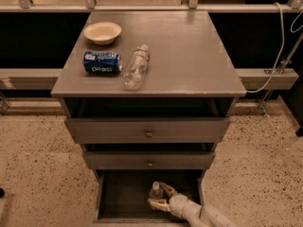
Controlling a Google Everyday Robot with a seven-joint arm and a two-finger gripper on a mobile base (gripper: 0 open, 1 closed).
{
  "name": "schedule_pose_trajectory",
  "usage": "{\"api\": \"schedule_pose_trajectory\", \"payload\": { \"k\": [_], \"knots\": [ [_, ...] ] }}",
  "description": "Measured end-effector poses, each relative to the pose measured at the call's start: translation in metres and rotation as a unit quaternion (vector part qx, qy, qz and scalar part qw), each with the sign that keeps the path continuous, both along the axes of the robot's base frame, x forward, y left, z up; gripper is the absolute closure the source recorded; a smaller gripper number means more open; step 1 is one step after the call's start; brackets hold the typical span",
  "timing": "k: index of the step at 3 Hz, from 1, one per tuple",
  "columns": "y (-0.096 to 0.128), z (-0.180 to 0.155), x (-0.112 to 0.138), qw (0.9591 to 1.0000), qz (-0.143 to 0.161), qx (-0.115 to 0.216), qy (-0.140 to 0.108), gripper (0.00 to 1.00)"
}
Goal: Place blue plastic bottle into bottom drawer
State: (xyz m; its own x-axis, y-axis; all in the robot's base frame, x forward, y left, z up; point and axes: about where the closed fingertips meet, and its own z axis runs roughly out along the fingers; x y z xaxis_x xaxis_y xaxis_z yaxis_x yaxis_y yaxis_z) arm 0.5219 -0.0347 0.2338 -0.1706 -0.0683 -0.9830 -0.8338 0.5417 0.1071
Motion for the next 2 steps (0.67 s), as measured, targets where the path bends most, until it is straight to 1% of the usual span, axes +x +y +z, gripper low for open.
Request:
{"api": "schedule_pose_trajectory", "payload": {
  "k": [1,2],
  "knots": [
    [0.001,0.0001,-0.0001,1.0,0.001,0.0,0.0,0.0],
    [0.001,0.0001,-0.0001,1.0,0.001,0.0,0.0,0.0]
  ]
}}
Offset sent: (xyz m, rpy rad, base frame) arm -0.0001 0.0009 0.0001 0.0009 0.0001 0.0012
